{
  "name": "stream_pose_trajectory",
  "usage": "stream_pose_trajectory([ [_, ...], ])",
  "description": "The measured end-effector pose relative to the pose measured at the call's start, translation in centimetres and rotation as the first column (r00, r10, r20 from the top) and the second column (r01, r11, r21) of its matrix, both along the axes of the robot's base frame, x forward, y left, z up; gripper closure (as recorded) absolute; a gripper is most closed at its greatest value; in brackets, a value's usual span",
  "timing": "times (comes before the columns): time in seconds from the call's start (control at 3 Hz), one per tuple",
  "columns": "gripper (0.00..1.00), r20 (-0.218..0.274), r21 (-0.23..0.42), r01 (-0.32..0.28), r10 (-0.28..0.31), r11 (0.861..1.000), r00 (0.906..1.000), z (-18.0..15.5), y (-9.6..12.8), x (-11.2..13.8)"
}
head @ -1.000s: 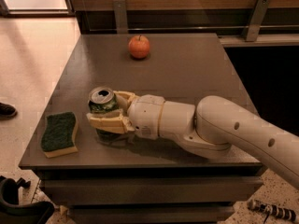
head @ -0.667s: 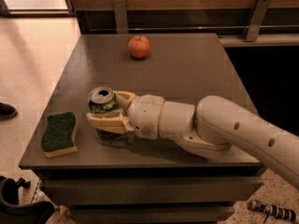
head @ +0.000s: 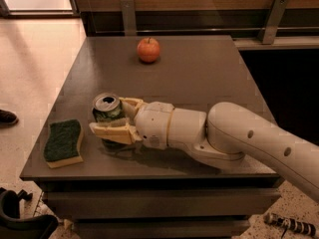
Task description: Move green can near sponge
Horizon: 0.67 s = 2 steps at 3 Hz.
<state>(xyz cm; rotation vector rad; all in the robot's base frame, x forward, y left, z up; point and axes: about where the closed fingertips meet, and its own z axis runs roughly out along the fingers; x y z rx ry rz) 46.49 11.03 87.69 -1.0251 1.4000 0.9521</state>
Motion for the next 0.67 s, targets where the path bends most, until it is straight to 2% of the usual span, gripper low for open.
stream_pose_trajectory([
  [0.33,0.0,0.002,-0.001,-0.004,0.004,1.0,1.0,0.08,0.23,-0.12],
  [0.67,0.0,0.002,-0.001,-0.004,0.004,1.0,1.0,0.08,0.23,-0.12],
])
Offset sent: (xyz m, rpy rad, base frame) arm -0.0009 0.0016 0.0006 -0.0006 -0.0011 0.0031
